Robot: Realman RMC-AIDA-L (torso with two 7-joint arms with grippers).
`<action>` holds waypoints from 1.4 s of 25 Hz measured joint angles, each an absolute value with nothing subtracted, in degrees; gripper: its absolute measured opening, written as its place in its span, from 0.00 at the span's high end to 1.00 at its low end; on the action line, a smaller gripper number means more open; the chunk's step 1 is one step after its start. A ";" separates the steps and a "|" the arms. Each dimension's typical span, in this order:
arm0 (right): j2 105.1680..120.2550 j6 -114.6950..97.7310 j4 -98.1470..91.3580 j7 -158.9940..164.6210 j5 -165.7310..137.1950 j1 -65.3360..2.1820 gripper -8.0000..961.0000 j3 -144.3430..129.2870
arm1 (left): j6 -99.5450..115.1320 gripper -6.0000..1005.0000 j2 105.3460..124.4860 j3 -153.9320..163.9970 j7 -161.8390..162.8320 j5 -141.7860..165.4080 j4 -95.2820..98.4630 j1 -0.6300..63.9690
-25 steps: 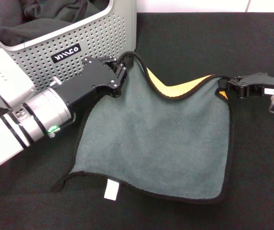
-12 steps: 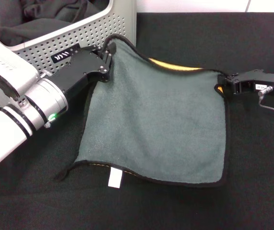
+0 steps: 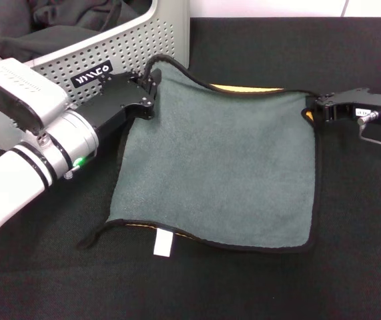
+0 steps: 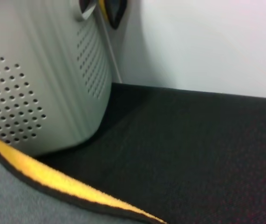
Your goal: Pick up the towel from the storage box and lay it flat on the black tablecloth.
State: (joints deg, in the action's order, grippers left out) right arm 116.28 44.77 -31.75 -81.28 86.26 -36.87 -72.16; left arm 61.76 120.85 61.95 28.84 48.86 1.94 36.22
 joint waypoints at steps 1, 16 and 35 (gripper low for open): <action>116.28 44.45 -31.61 -81.35 86.62 -36.86 0.98 -72.16 | 61.39 0.95 120.85 61.96 28.81 48.85 1.64 36.55; 116.26 42.11 -31.49 -81.63 87.18 -37.26 0.97 -72.79 | 59.75 0.92 120.85 61.74 29.11 48.62 1.58 37.51; 115.77 39.35 -45.78 -85.07 90.64 -26.41 0.46 -72.54 | 63.17 0.32 120.84 61.68 29.59 48.56 1.94 35.14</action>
